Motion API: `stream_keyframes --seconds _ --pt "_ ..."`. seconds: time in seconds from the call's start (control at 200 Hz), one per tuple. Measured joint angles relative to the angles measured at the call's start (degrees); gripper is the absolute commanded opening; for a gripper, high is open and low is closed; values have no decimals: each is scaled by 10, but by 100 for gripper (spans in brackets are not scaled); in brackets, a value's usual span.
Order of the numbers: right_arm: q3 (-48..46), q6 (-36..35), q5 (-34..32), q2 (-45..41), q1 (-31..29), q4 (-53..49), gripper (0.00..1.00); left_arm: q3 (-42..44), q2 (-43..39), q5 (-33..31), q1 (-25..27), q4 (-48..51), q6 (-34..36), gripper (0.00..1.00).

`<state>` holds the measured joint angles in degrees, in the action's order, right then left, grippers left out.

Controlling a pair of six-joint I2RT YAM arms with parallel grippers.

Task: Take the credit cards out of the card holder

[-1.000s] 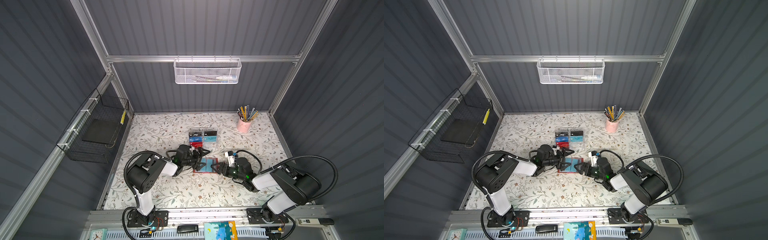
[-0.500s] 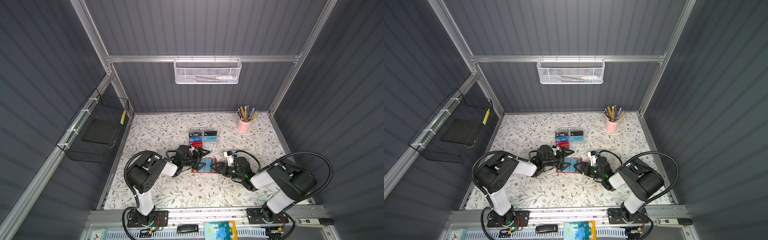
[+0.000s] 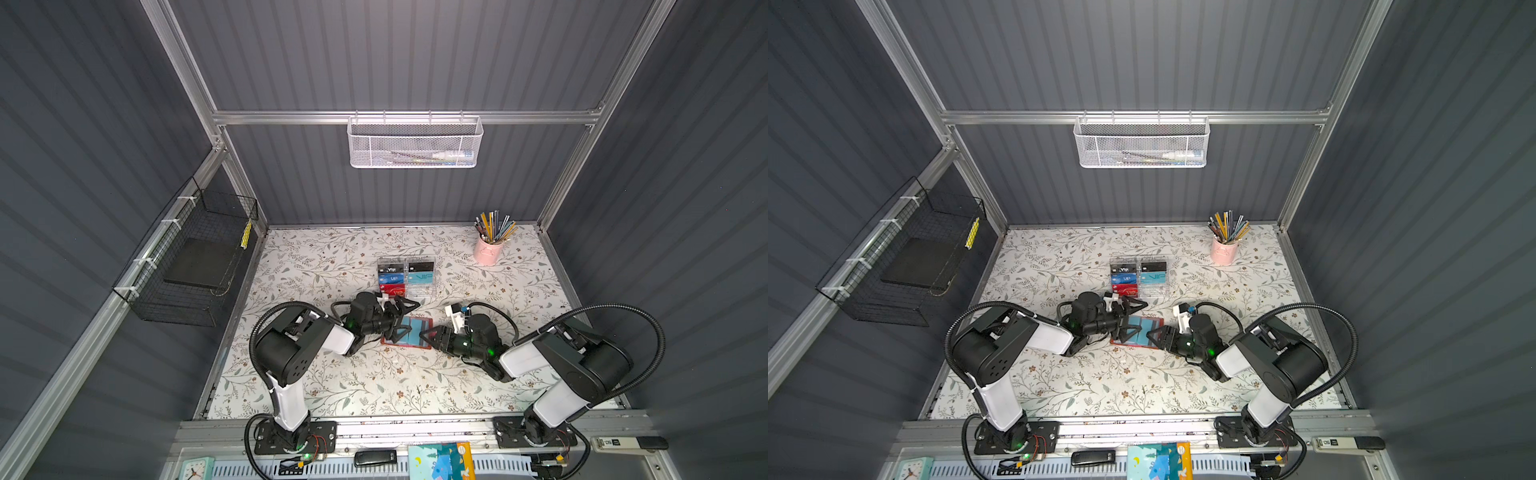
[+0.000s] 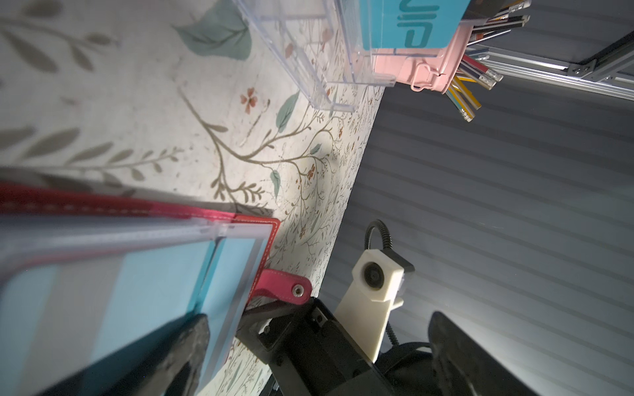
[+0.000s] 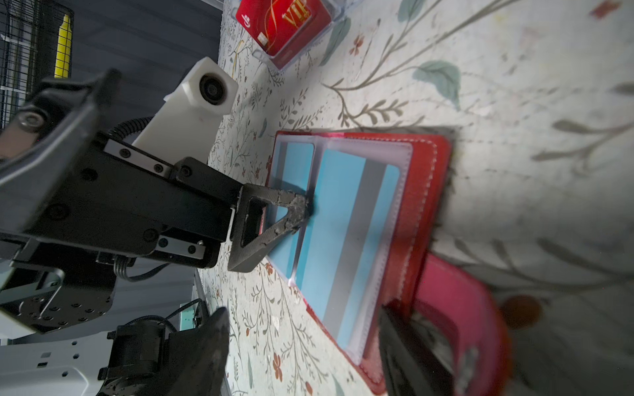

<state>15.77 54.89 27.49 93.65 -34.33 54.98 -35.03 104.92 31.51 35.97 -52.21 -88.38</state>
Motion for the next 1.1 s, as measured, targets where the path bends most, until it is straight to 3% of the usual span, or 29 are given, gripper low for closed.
stream_keyframes --seconds 0.505,0.855,1.101 --pt "15 23 2 5 -9 -17 62 13 2 0 0 -28 -2 100" --pt "23 52 4 52 -16 37 47 20 2 0 0 -40 -4 100" --pt "23 68 4 78 -16 70 29 23 2 0 0 -45 -4 100"
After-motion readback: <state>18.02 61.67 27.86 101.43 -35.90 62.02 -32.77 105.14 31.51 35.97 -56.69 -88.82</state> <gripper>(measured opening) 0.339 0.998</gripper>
